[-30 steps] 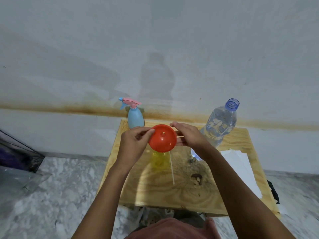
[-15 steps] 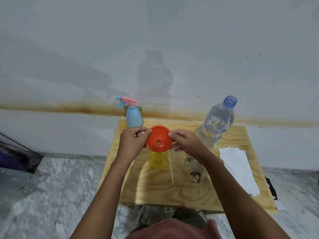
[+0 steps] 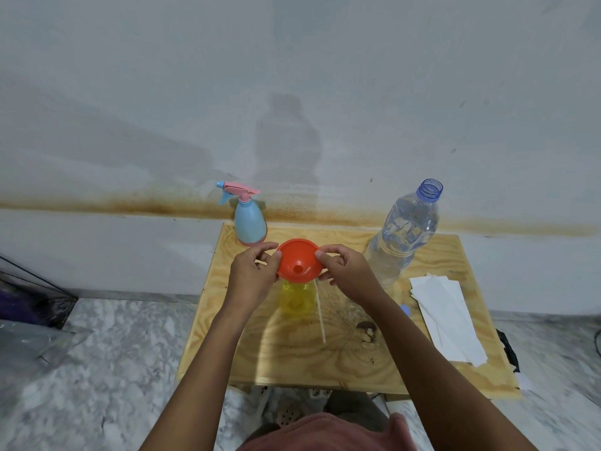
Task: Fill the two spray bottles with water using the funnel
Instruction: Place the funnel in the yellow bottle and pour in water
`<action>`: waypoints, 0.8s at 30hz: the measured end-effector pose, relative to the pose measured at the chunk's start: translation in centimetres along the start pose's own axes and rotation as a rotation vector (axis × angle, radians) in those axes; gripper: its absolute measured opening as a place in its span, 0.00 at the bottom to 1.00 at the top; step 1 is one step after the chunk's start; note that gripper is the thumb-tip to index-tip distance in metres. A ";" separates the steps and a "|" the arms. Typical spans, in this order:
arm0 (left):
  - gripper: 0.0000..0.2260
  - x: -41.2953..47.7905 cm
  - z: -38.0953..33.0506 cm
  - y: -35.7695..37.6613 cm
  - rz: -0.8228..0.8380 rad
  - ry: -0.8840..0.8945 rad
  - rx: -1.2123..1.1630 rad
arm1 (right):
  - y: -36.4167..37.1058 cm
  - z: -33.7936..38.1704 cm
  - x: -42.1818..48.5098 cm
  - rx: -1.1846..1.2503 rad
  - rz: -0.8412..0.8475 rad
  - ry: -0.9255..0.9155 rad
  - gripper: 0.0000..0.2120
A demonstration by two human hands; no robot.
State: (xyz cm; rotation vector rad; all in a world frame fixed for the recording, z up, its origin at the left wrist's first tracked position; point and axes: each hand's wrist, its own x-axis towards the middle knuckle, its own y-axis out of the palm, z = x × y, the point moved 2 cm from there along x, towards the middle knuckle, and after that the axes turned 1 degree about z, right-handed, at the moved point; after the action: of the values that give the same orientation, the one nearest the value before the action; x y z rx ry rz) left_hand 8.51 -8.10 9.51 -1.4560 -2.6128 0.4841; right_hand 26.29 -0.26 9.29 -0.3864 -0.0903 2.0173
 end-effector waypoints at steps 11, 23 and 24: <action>0.08 -0.1 0.6 0.6 -0.035 -0.014 -0.043 | -2.4 -0.7 -2.9 -0.271 -0.422 -0.349 0.11; 0.05 -0.8 -0.1 1.2 -0.135 -0.017 0.002 | -10.3 -1.8 -4.8 -0.190 -0.736 -0.301 0.31; 0.05 -0.9 -0.1 1.2 -0.145 -0.022 0.003 | -10.7 -1.6 -4.4 -0.170 -0.683 -0.296 0.35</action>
State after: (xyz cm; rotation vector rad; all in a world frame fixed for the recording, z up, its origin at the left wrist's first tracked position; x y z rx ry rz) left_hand 10.03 -8.26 9.27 -1.2554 -2.7083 0.4901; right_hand 37.77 0.67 11.26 -0.1276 -0.5112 1.3764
